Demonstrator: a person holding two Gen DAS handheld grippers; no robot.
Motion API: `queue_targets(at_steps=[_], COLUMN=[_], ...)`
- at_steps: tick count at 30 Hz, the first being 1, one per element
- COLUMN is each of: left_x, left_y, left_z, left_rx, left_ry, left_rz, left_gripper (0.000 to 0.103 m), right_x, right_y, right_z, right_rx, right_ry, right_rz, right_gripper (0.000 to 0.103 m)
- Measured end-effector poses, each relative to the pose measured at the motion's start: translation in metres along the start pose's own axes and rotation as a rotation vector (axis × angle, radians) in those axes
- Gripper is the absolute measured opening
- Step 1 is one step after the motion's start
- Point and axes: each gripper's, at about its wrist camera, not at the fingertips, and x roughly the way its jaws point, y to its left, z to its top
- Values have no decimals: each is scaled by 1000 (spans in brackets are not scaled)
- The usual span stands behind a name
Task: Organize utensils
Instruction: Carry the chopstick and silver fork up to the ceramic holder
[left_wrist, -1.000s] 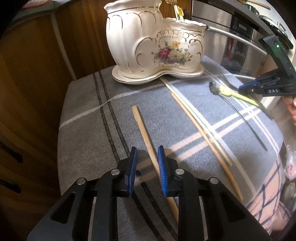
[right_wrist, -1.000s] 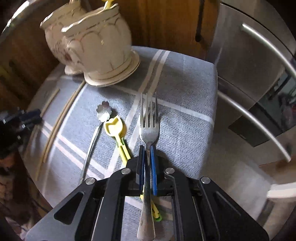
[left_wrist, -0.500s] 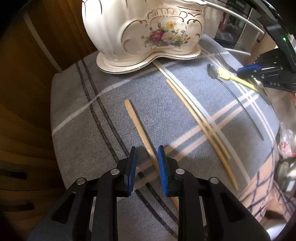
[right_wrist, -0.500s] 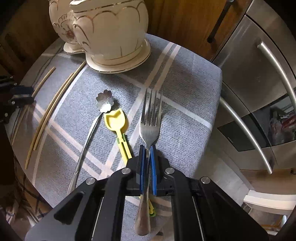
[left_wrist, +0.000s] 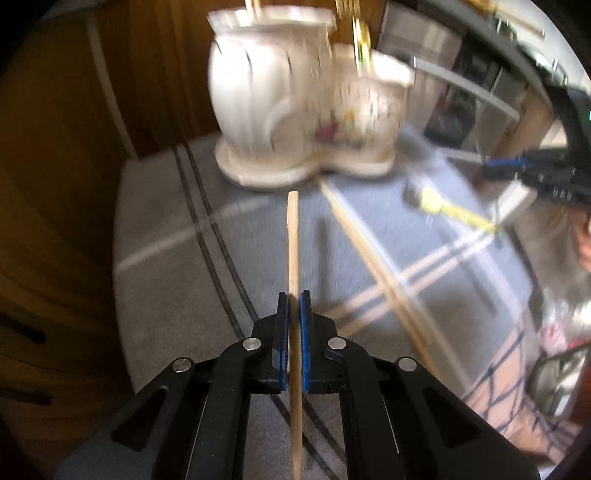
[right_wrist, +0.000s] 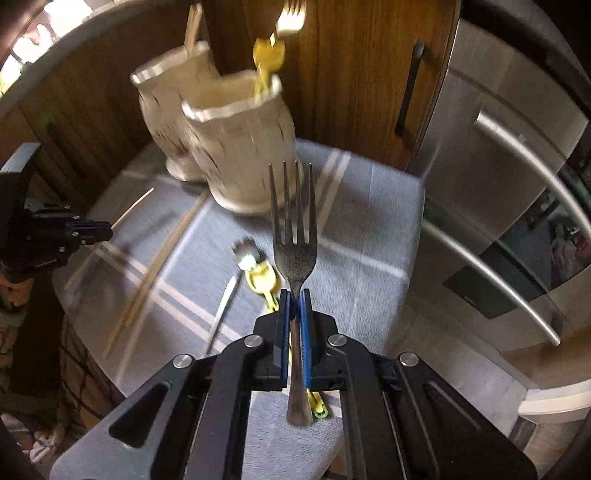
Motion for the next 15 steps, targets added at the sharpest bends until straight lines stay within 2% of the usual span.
queue_targets(at_steps=[8,15], left_x=[-80,-107], left_y=[1,2], left_z=[31,73], left_rx=[-37,-68], left_ry=[-308,-457], left_rz=[-8,14], left_gripper=[6,6], right_x=[-28,-60], right_y=[5,10], right_z=[21,55], right_rx=[1,22], right_ry=[-119,-241], right_rz=[25,63], right_gripper=[5,5])
